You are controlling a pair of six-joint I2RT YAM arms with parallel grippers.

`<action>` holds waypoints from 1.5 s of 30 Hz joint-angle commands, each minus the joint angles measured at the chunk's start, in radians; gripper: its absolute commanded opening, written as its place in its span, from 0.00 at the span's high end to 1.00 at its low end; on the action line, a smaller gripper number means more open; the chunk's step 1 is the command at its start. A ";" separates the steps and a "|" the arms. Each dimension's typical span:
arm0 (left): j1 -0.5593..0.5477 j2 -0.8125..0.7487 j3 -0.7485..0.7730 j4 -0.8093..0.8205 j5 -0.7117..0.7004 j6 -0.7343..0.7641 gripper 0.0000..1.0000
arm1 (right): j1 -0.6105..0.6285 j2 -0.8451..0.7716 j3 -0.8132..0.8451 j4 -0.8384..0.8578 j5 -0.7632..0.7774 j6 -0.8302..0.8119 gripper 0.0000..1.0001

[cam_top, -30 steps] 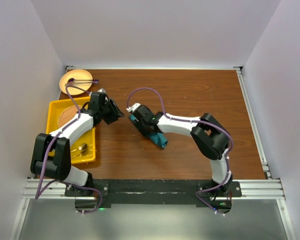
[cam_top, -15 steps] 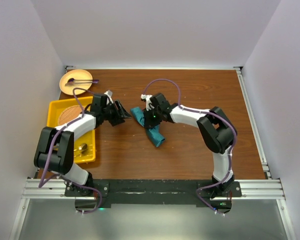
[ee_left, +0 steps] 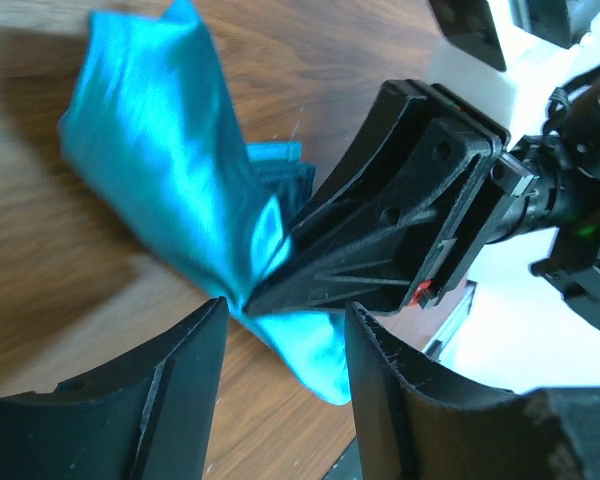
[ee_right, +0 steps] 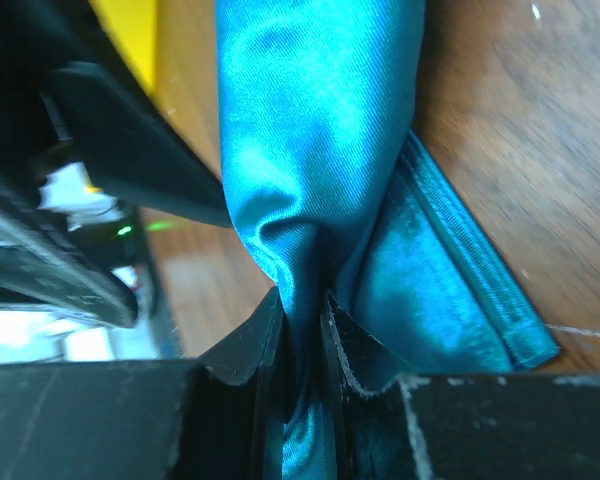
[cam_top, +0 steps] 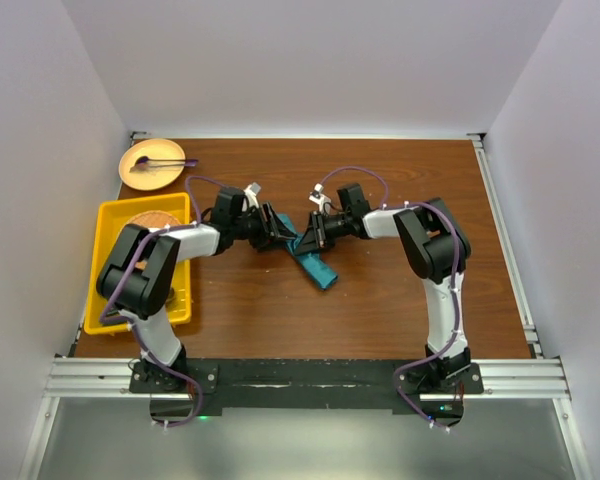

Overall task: Fold the napkin, place the utensils inside, and roll it up
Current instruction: Roll the napkin with the utensil

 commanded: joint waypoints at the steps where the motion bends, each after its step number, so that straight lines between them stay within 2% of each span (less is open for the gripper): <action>1: -0.021 0.045 0.080 0.103 0.036 -0.074 0.46 | -0.058 0.064 -0.034 -0.065 -0.071 -0.011 0.79; 5: -0.021 0.052 0.125 0.097 0.009 -0.078 0.46 | -0.098 0.079 -0.015 -0.102 -0.086 -0.026 0.69; 12: -0.029 0.079 0.165 0.091 0.001 -0.089 0.46 | -0.119 0.052 0.097 -0.349 0.003 -0.183 0.49; 18: -0.029 0.143 0.208 0.090 0.001 -0.086 0.46 | -0.121 -0.042 0.171 -0.539 0.193 -0.301 0.41; 22: -0.030 0.153 0.223 0.084 -0.004 -0.080 0.46 | -0.115 -0.144 0.150 -0.582 0.284 -0.345 0.35; 26: -0.032 0.099 0.243 0.016 -0.060 -0.025 0.46 | -0.061 -0.253 0.108 -0.587 0.385 -0.362 0.23; 29: -0.032 0.052 0.249 -0.048 -0.100 0.008 0.46 | -0.011 -0.321 0.088 -0.573 0.481 -0.356 0.20; 33: -0.024 -0.033 0.241 -0.217 -0.204 0.028 0.45 | 0.112 -0.368 0.073 -0.535 0.723 -0.369 0.16; 34: -0.021 -0.051 0.231 -0.252 -0.276 0.022 0.45 | 0.140 -0.371 0.076 -0.533 0.848 -0.369 0.16; 37: 0.008 -0.128 0.188 -0.375 -0.396 -0.034 0.45 | 0.230 -0.359 0.088 -0.536 1.074 -0.366 0.15; 41: 0.048 -0.215 0.107 -0.368 -0.410 -0.055 0.43 | 0.293 -0.298 0.111 -0.528 1.176 -0.375 0.16; 45: 0.054 -0.257 0.039 -0.279 -0.323 -0.026 0.43 | 0.304 -0.240 0.139 -0.524 1.190 -0.385 0.17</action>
